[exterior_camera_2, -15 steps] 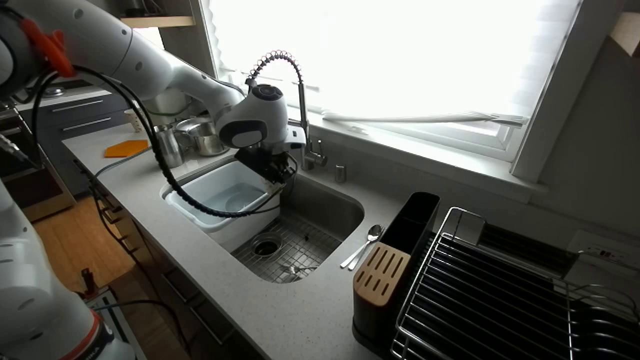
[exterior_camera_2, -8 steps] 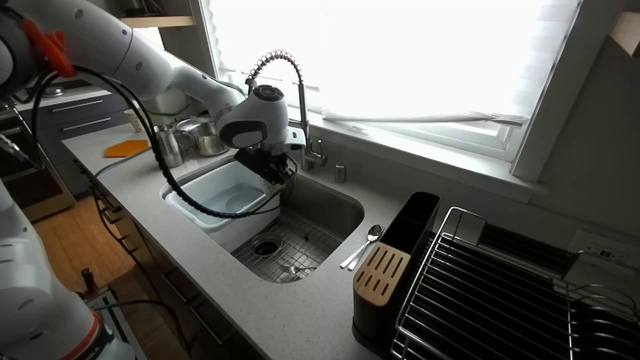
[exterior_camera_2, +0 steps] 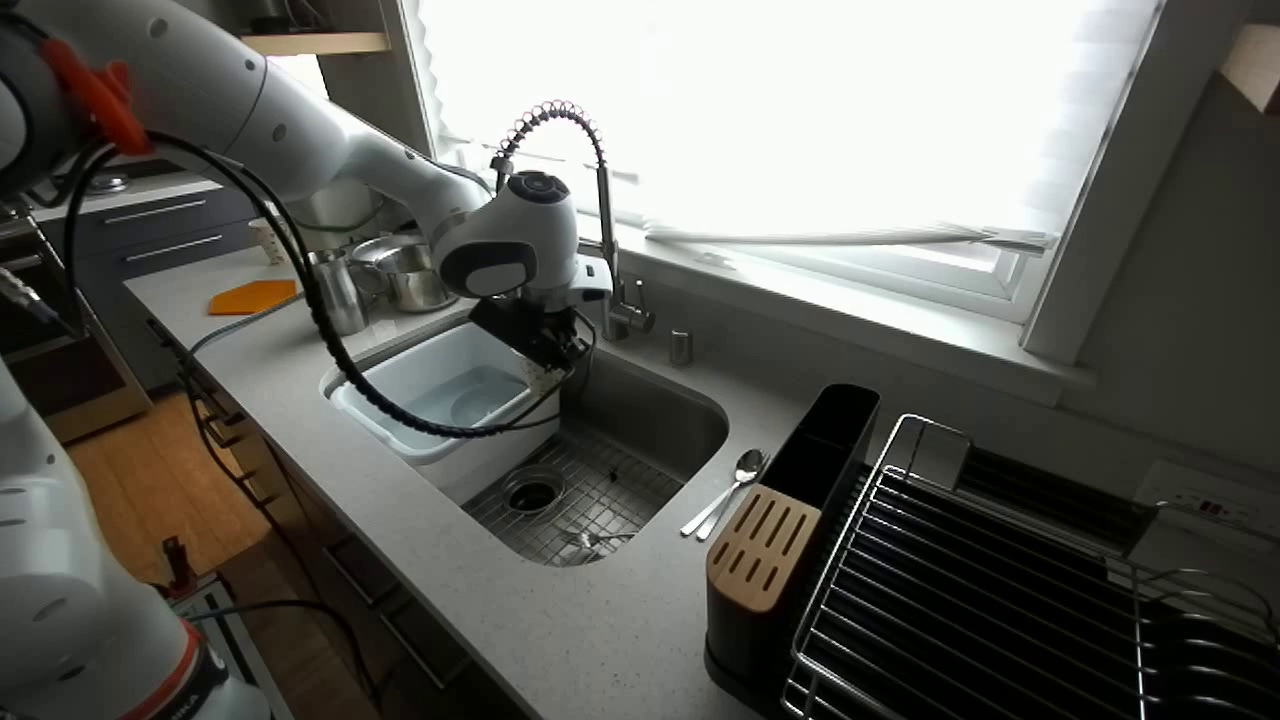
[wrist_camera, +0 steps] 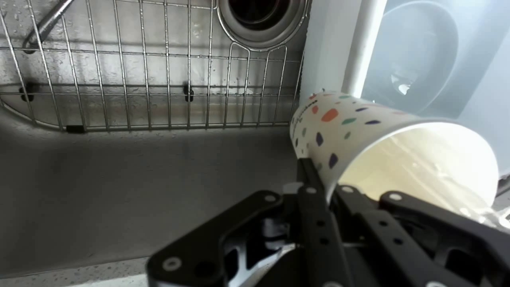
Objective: Fill the cup with water
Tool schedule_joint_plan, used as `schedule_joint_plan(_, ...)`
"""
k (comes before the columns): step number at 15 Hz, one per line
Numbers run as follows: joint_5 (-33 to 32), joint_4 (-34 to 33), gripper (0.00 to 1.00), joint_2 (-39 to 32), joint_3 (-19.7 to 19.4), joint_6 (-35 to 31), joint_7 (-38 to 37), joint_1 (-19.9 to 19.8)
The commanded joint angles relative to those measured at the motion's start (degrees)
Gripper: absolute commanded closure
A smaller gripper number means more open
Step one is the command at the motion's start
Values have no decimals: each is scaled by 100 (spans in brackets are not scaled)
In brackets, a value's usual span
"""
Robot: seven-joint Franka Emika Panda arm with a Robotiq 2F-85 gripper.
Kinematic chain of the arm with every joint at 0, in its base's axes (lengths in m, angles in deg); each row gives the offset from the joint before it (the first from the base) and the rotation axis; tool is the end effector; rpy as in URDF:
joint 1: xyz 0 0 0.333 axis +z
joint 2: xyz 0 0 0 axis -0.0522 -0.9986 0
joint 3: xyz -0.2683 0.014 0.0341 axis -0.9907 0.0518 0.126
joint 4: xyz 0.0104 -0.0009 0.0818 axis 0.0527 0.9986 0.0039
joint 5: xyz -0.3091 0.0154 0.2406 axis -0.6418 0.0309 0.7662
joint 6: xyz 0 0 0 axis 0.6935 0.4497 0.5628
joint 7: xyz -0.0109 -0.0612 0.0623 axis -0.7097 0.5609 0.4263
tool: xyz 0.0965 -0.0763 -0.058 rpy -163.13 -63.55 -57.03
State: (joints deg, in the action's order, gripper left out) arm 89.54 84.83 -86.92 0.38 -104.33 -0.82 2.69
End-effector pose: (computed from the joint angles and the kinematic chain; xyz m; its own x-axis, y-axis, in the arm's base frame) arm 0.5532 0.0064 0.2852 0.9609 0.1019 0.2574 0.1720 -0.9483 -0.2668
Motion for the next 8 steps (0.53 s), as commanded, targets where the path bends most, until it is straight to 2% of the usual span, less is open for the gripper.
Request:
schedule_joint_plan(1,-154,15,100,20,18,233,74,-109)
schedule_joint_plan(4,-354,17,100,13,-7,513,68,-146)
schedule_joint_plan(8,-1224,27,100,76,-167,1072,-16,-279)
